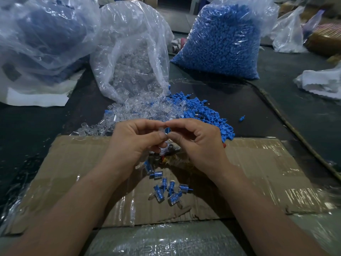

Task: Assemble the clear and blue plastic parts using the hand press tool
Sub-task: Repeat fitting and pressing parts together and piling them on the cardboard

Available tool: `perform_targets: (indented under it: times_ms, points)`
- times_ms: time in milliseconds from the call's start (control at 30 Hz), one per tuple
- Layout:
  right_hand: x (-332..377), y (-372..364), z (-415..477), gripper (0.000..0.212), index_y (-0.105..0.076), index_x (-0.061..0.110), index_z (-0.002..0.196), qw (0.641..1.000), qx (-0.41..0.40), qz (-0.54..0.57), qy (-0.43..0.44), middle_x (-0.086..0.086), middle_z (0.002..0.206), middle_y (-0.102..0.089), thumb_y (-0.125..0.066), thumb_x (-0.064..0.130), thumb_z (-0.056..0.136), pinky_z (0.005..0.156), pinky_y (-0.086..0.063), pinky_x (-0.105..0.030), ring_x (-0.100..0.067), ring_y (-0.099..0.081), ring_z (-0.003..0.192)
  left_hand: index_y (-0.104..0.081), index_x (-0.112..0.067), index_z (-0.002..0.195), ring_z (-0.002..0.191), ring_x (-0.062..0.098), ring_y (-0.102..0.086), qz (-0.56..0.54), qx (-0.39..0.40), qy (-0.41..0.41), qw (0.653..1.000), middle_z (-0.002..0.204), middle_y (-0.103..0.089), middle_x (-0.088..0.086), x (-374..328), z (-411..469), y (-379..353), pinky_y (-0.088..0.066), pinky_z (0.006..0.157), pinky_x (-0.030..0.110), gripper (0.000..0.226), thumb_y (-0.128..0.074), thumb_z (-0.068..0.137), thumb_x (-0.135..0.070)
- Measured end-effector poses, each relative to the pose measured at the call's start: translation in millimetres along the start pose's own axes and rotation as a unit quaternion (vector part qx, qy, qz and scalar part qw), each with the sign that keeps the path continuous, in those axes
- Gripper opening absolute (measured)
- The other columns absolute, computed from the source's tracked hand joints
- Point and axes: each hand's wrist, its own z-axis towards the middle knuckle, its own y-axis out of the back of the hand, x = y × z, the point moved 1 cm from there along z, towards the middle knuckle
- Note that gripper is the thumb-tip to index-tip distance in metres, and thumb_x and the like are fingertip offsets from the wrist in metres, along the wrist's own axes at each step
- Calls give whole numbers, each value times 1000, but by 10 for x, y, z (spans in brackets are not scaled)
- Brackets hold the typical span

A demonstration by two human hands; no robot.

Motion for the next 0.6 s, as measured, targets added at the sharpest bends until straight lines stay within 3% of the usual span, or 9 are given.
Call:
perform_targets:
  times_ms: [133,333,600]
  points:
    - [-11,-1,5,23,-67,6,103,1000,-9,5,3,10,93,-61,-64,5,80,80,-45,-8,3,-58,92,-70,-14,70,57,13,-65,-14,2,0,1000,68,-70,5,0,4,-8,-54,55,19,15,-65,57,-10]
    - [-1,7,7,30,-64,11,107,1000,18,20,-11,10,93,-62,-68,12,78,77,-49,-11,-1,-61,88,-62,-5,80,58,14,-66,-12,3,11,1000,68,-69,7,6,22,11,-55,55,20,21,-64,59,-8]
    - [12,-3,8,26,-66,4,106,1000,11,-9,24,8,98,-60,-62,2,81,85,-47,-13,-2,-58,96,-62,-3,81,57,15,-66,-37,9,11,999,67,-69,8,15,29,20,-55,56,20,23,-65,58,-5]
